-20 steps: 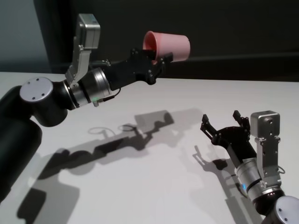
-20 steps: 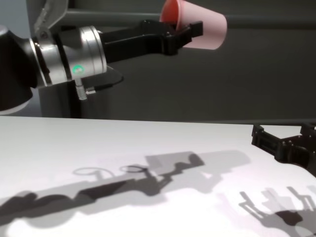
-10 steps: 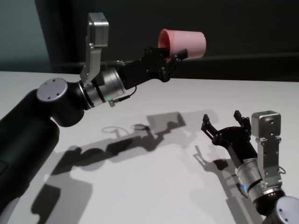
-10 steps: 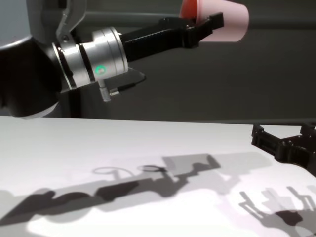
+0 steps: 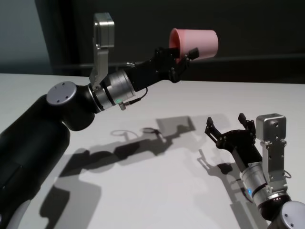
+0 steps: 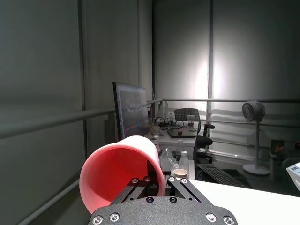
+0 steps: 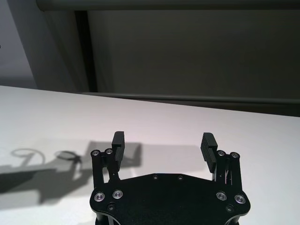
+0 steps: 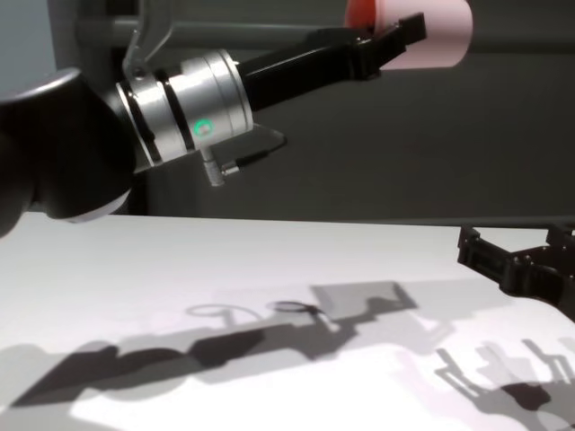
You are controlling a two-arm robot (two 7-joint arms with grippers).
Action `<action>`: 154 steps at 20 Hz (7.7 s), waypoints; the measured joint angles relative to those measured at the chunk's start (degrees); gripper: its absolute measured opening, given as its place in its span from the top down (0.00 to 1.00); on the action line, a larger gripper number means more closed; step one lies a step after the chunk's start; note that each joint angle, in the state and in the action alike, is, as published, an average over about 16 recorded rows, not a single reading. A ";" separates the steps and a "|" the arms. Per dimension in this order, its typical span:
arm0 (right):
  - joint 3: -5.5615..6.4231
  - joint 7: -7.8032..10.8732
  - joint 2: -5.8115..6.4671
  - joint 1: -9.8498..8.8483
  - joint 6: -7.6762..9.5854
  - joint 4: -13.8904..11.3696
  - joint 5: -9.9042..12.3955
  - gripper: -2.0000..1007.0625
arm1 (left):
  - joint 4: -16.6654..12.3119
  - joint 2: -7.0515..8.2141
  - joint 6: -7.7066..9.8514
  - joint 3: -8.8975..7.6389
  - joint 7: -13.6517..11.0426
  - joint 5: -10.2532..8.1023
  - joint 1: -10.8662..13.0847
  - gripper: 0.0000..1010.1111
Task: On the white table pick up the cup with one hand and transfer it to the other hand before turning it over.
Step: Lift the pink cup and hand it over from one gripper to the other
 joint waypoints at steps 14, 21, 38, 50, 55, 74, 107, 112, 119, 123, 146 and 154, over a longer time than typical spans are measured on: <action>0.00 0.00 0.00 0.00 0.00 0.00 0.00 0.01 | 4.23 -2.91 0.53 -0.71 -3.42 -4.23 -0.32 0.95; 0.00 0.00 0.00 0.00 0.00 0.00 0.00 0.01 | 4.92 -3.45 0.98 -0.82 -4.10 -5.03 -0.33 0.95; 0.00 0.00 0.00 0.00 0.00 0.00 0.00 0.01 | 4.57 -3.25 0.95 -0.84 -3.86 -4.82 -0.23 0.95; 0.00 0.26 -0.01 -0.02 -0.25 0.01 0.00 0.01 | 4.48 -3.19 0.87 -0.89 -3.77 -4.71 -0.18 0.95; 0.18 1.33 -0.12 -0.20 -1.53 0.03 0.17 0.01 | 4.46 -3.17 0.85 -0.90 -3.76 -4.68 -0.17 0.95; 7.65 18.96 -3.55 -1.65 -6.24 -0.28 23.93 0.01 | 4.43 -3.14 0.81 -0.90 -3.76 -4.62 -0.14 0.95; 10.01 38.79 -8.11 10.87 11.12 13.83 65.68 0.01 | 4.43 -3.14 0.81 -0.90 -3.76 -4.62 -0.14 0.95; 9.85 39.86 -8.31 12.15 11.25 15.22 67.49 0.01 | 4.43 -3.14 0.81 -0.90 -3.76 -4.62 -0.14 0.95; 9.16 40.73 -8.19 13.58 10.82 16.33 68.66 0.01 | 4.43 -3.14 0.81 -0.90 -3.76 -4.62 -0.14 0.95; 8.63 41.19 -8.04 14.42 10.59 17.00 69.18 0.01 | 4.43 -3.14 0.81 -0.90 -3.76 -4.62 -0.14 0.95; 5.74 45.94 -7.09 21.67 9.97 26.25 72.38 0.01 | 4.43 -3.14 0.81 -0.90 -3.76 -4.62 -0.14 0.95; 4.43 48.74 -6.94 24.10 10.37 30.12 73.63 0.01 | 4.43 -3.14 0.81 -0.90 -3.76 -4.62 -0.14 0.95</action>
